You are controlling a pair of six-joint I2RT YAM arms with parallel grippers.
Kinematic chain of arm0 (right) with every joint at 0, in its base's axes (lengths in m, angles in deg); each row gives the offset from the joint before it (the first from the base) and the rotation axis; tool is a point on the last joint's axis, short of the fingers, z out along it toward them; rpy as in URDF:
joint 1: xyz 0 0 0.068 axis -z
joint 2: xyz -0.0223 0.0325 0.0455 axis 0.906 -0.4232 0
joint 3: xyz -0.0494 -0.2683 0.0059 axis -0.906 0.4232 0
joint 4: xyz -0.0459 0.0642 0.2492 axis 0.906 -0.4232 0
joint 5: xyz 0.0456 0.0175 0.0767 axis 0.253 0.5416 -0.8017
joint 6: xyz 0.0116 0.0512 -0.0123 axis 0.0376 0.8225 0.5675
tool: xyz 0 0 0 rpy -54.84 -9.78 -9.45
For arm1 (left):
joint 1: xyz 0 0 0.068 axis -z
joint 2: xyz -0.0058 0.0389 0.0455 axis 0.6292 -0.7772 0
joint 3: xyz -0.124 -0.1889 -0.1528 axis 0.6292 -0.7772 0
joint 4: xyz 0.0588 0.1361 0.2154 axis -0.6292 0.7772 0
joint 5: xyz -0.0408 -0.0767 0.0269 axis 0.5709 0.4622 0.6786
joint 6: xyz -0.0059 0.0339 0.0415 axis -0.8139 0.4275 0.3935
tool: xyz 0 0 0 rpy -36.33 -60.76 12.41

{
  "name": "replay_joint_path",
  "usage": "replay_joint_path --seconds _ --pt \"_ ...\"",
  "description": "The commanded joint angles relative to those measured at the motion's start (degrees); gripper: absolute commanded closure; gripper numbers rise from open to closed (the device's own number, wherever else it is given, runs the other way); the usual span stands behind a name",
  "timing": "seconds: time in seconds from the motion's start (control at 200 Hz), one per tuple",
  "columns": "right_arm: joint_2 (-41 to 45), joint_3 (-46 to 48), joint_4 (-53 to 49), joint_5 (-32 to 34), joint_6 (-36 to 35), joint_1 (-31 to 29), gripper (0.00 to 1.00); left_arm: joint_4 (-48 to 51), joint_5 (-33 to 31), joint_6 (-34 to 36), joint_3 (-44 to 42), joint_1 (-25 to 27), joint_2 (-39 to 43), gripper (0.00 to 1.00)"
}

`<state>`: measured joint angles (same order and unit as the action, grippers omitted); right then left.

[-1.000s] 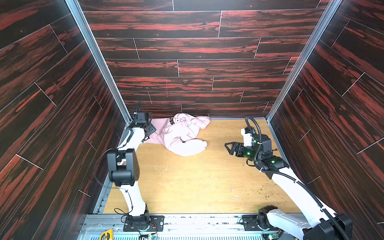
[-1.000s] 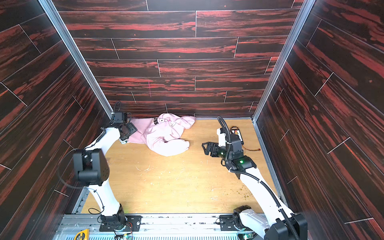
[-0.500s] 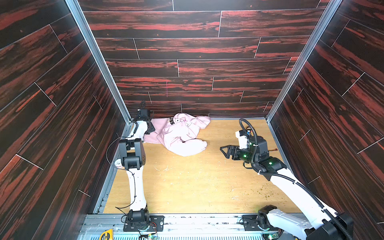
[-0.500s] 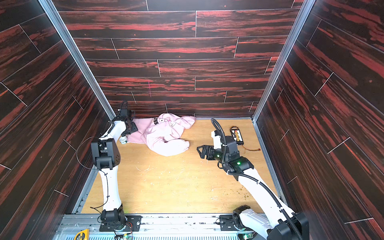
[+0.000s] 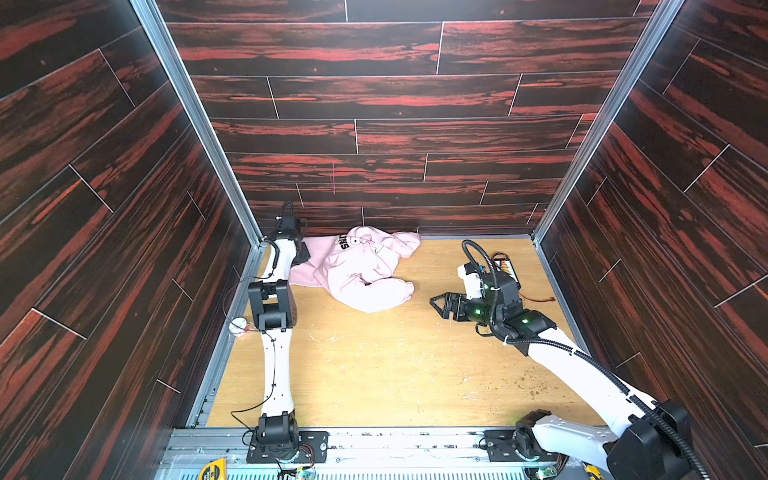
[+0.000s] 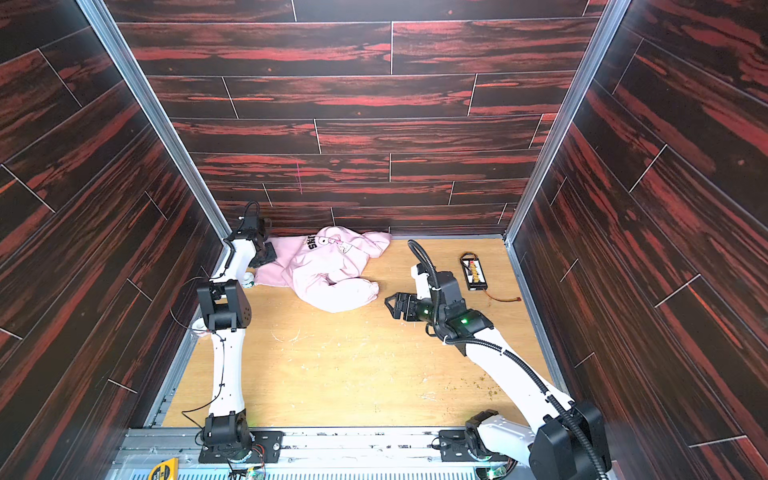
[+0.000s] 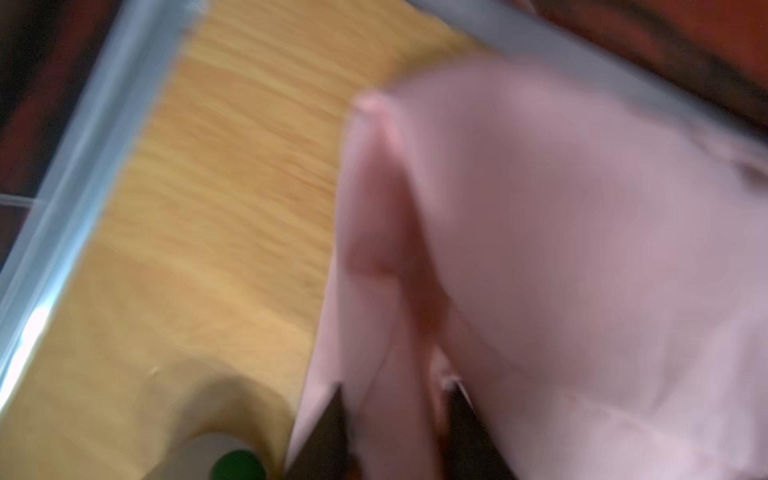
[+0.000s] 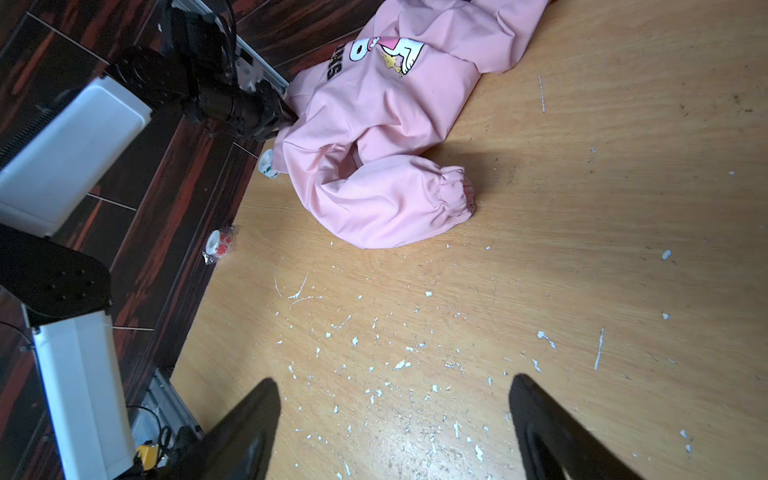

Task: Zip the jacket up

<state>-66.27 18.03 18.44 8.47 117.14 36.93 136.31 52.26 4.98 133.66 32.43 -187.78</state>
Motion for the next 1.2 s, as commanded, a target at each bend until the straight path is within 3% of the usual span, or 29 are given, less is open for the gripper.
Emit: replay_joint_path --seconds 0.0,0.19,0.396,0.456,0.691,0.902,1.192 --pt "0.46 -0.16 0.95 0.20 0.73 -0.46 0.18 2.25 6.96 0.39 1.81 0.09 1.26 1.00" --pt "1.37 -0.12 1.51 1.46 1.30 -0.70 0.30 1.19 14.06 -1.90 -2.62 2.07 11.79 1.00" --pt "1.51 -2.24 0.90 5.22 3.09 -0.80 0.34 -2.52 14.63 -2.94 -7.79 8.18 26.42 1.00" --pt "1.54 -3.41 0.92 5.42 2.91 -0.80 0.33 -2.32 15.48 -3.38 -7.89 10.11 29.80 1.00" --pt "-0.05 -10.94 0.37 5.21 1.05 -0.80 0.14 -4.69 18.25 -6.62 -9.81 17.40 40.86 1.00" --pt "-2.10 -14.26 8.51 1.85 0.79 -0.77 0.14 -9.61 20.00 -12.21 -10.57 23.32 46.80 1.00" --pt "-7.92 -13.29 25.67 -6.94 -0.42 -2.96 0.19 -15.92 24.12 -19.10 -6.60 26.05 49.42 1.00"
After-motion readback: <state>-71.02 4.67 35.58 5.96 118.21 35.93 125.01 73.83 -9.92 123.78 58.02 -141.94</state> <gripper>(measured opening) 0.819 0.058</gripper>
